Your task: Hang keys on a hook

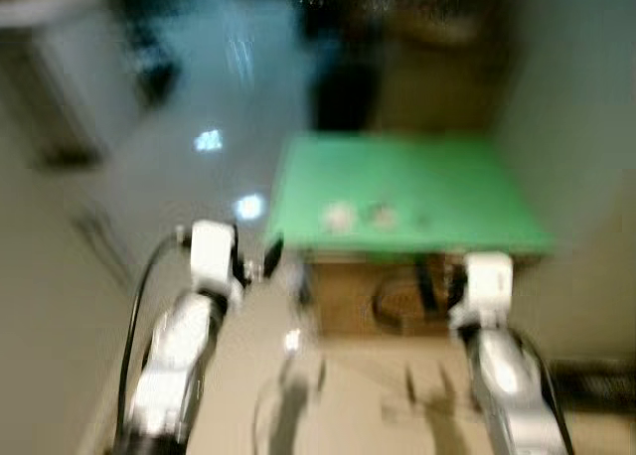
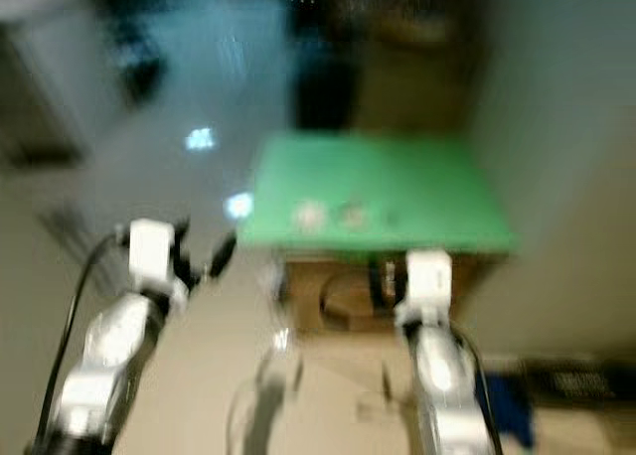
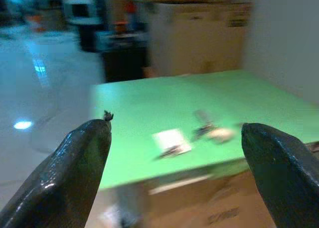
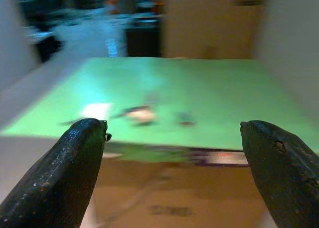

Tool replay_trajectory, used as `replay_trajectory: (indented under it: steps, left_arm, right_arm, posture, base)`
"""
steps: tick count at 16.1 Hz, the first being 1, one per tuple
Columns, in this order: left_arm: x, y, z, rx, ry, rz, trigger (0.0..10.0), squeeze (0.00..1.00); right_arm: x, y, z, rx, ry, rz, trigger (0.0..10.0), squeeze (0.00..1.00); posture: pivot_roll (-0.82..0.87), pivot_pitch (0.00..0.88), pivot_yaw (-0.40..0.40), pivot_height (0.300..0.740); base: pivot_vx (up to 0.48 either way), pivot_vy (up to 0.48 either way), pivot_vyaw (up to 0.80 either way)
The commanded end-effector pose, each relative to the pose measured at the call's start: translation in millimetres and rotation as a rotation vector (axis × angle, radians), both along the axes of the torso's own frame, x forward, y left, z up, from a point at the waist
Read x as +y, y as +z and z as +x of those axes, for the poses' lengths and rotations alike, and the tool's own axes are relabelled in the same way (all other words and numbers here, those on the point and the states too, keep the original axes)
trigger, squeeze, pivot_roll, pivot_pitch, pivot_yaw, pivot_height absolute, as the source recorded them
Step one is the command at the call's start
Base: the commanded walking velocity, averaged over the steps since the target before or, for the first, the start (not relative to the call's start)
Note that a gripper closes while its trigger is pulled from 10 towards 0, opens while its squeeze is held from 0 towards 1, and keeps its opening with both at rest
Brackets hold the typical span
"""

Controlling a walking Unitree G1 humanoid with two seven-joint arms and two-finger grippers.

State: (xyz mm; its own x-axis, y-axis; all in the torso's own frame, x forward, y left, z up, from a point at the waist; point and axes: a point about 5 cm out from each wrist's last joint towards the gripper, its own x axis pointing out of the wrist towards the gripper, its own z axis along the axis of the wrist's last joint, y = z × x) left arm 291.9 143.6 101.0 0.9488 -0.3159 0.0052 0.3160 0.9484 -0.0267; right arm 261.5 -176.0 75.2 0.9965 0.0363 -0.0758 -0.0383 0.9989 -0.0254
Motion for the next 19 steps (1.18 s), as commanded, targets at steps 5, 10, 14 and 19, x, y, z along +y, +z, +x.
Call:
replay_trajectory:
  steps: [5, 10, 14, 19]
  left_arm:
    - [-6.8, -5.1, -4.5, 0.033, -0.029, -0.017, 10.0, 0.0]
    - [-6.8, -6.7, -5.1, 0.04, -0.031, -0.011, 10.0, 0.0]
    - [-6.8, -3.6, -1.0, 0.034, -0.047, 0.01, 10.0, 0.0]
    - [-10.7, -4.3, -1.7, 0.043, -0.082, -0.008, 10.0, 0.0]
  right_arm:
    - [-2.8, 4.1, -0.7, -0.023, -0.013, 0.004, 10.0, 0.0]
    - [-1.5, 4.1, 0.3, -0.025, -0.005, 0.008, 10.0, 0.0]
    - [0.5, 4.9, 4.5, -0.033, 0.0, 0.015, 10.0, 0.0]
    - [1.4, 2.9, 3.5, -0.027, -0.004, 0.014, 10.0, 0.0]
  posture:
    - [-0.09, 0.0, 0.066, 0.74]
    - [-0.09, 0.0, 0.064, 0.74]
    - [-0.08, 0.0, 0.075, 0.74]
    - [-0.09, 0.0, 0.084, 0.74]
  base:
    - [0.48, 0.0, 0.0]
    - [0.48, 0.0, 0.0]
    - [0.442, 0.0, 0.0]
    - [0.0, 0.0, -0.15]
